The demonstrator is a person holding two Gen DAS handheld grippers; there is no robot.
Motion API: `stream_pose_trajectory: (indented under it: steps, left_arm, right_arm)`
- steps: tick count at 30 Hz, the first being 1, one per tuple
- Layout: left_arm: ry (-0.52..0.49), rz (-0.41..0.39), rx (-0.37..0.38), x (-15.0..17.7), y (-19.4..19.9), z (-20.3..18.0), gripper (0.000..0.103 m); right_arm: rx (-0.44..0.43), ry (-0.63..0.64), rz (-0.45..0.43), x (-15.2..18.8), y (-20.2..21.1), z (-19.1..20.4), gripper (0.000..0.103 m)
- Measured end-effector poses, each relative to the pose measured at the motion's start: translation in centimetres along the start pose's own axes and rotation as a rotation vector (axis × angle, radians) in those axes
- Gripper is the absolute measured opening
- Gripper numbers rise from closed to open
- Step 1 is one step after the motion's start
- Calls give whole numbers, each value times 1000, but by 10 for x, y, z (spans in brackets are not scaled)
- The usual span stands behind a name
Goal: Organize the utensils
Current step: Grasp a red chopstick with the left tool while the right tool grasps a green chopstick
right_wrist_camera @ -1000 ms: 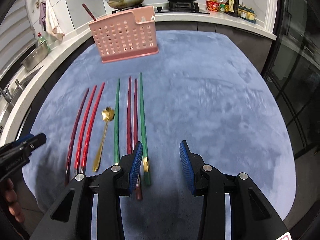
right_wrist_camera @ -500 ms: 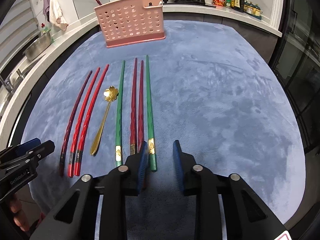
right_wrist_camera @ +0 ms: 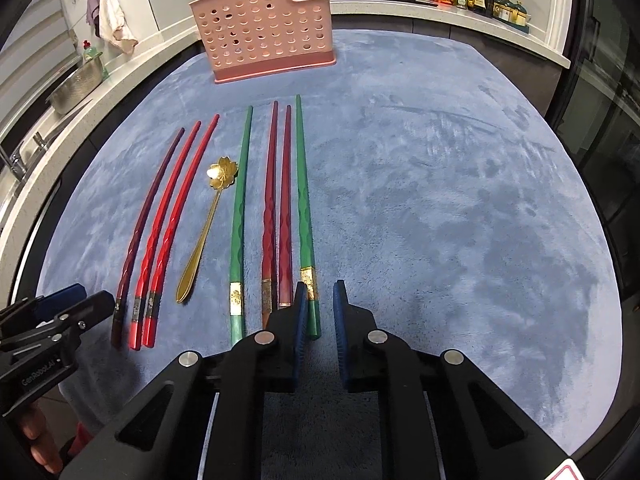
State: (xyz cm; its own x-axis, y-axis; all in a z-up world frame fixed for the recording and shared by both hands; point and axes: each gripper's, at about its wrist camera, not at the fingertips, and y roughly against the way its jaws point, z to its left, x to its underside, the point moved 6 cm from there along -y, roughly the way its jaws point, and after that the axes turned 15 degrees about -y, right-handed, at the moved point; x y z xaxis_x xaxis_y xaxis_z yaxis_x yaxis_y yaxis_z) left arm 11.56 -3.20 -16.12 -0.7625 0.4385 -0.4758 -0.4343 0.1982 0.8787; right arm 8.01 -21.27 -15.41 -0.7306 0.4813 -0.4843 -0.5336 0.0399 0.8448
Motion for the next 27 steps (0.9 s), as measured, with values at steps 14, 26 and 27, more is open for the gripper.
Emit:
stream_pose_trajectory:
  steps: [14,26,27]
  left_arm:
    - [21,26,12,7,-10,2,51]
    - [13,21,-13,9,-11,3,23]
    - [15,18,-7,9,-10,4,21]
  right_arm:
    - [-6,4,19,3,-7,1,11]
    - [-17,5,18,3,-9,0,8]
    - [-18,5,18,3,-9,0,8]
